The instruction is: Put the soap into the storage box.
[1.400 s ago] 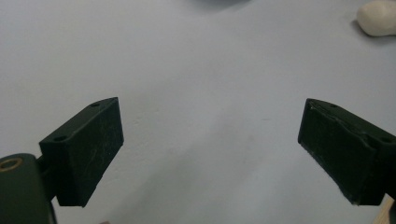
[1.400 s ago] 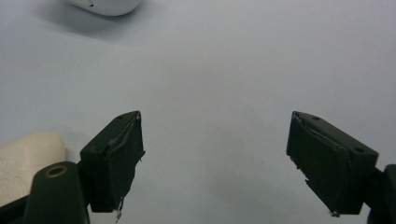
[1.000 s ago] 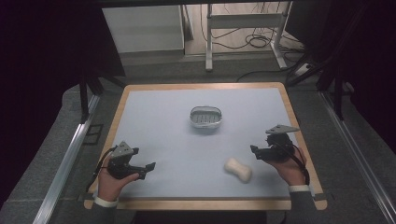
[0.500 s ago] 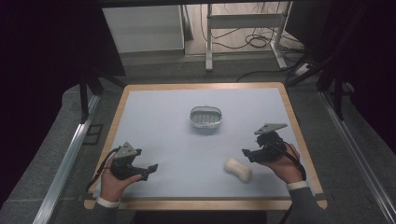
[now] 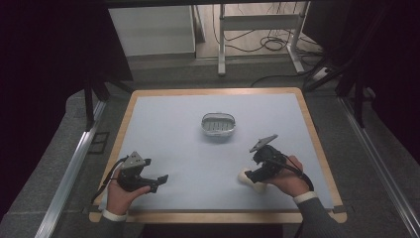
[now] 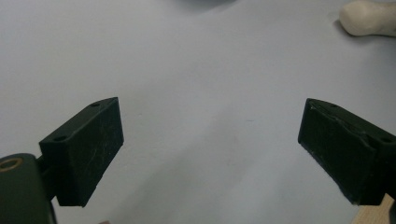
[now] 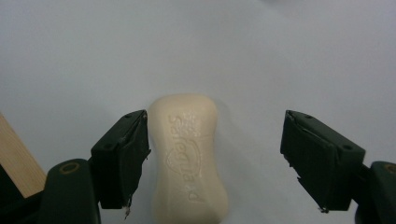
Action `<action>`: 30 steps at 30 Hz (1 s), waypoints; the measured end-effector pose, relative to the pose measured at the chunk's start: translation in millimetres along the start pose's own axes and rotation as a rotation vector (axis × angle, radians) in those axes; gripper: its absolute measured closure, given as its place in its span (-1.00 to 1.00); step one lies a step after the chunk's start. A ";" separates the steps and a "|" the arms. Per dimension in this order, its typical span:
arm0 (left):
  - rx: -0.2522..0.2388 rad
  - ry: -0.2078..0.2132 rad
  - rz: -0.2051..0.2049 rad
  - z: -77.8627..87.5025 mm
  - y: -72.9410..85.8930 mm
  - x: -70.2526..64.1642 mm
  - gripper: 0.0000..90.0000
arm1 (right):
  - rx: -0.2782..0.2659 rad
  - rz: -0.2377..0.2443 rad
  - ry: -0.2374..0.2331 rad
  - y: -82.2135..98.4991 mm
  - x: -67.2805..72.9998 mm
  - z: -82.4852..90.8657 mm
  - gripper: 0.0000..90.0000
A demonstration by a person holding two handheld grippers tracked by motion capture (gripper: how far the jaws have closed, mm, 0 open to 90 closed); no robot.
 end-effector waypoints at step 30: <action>0.021 0.006 -0.016 -2.2 1.6 -1.6 -0.84 | 0.246 -0.045 -0.049 17.6 5.4 -41.0 0.10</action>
Point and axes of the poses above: each handheld gripper's, and its own axes: z roughly backward along the jaws, y roughly out of its underside, x roughly to its left, the point moved 5 cm from there along -z, roughly forward along the jaws, and after that the axes turned 15 degrees about -y, right-handed, at the moved point
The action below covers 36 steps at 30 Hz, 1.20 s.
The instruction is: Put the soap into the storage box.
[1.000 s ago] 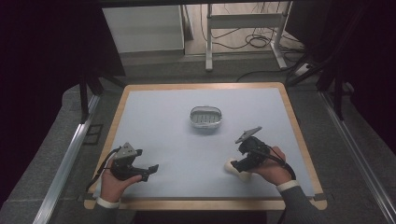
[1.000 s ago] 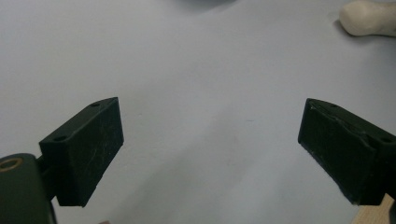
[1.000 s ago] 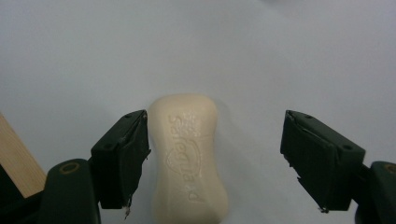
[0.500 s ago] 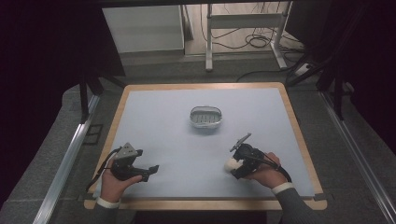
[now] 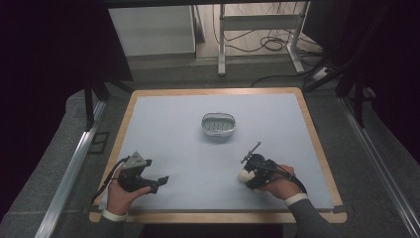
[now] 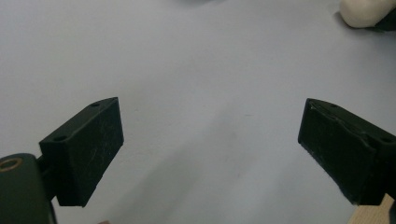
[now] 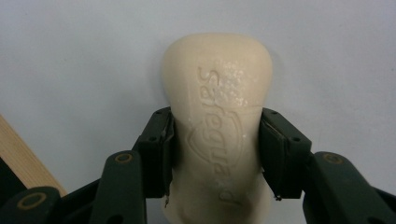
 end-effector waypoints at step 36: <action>0.004 -0.003 0.002 0.9 0.3 1.7 -0.84 | -0.112 0.080 0.058 -49.8 -17.7 45.3 0.10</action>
Point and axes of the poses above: each handheld gripper's, and its own axes: z roughly backward along the jaws, y roughly out of its underside, x roughly to its left, the point moved 5 cm from there along -z, roughly forward along the jaws, and after that the axes turned 15 degrees about -y, right-handed, at the moved point
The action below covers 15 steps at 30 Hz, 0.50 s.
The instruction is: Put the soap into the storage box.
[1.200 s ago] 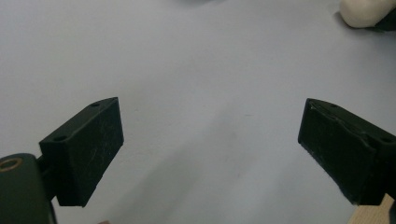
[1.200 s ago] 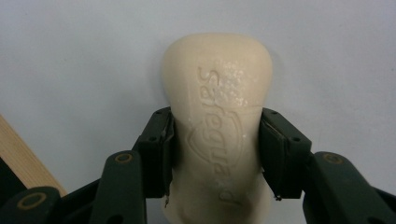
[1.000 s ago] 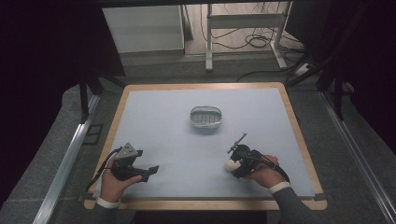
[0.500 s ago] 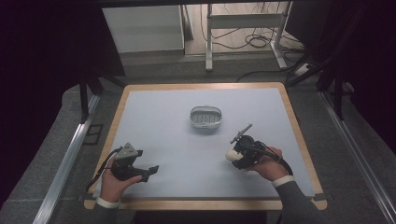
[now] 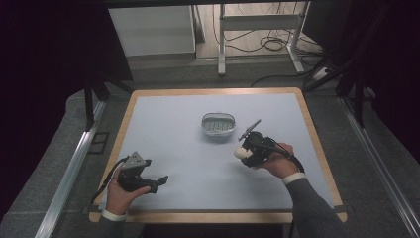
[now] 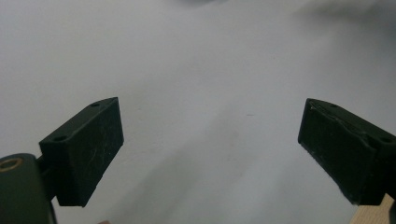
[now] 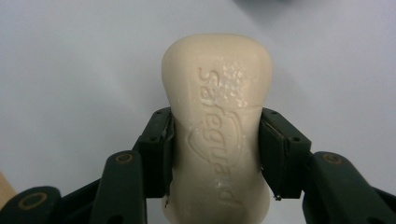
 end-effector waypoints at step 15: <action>-0.006 0.023 0.012 -0.4 -0.1 -0.3 -0.84 | -0.032 0.042 0.010 -28.1 -20.1 1.4 0.10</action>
Point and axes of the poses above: each handheld gripper's, and its own axes: z roughly backward along the jaws, y roughly out of its underside, x roughly to its left, the point moved 5 cm from there along -z, roughly forward along the jaws, and after that the axes turned 15 degrees about -y, right-handed, at the moved point
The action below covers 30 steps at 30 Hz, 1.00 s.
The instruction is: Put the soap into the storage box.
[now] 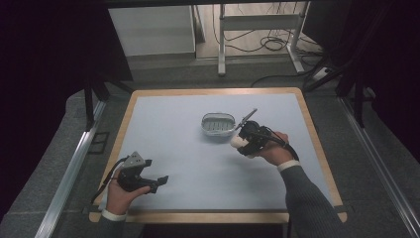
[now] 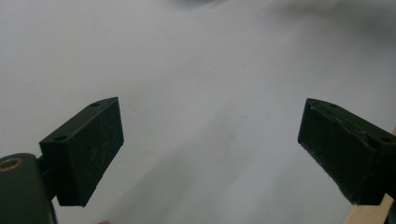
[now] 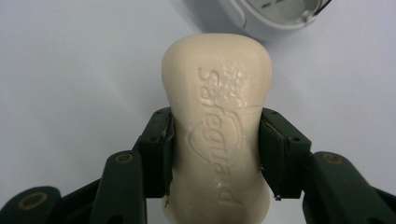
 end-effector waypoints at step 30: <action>0.003 0.003 -0.001 -1.0 0.7 0.3 -0.84 | -0.050 0.033 0.020 -48.0 -33.6 -0.4 0.10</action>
Point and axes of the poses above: each handheld gripper's, and its own axes: z roughly backward along the jaws, y roughly out of its underside, x roughly to its left, the point moved 5 cm from there along -z, roughly forward along the jaws, and after that the axes turned 15 degrees about -y, right-handed, at the moved point
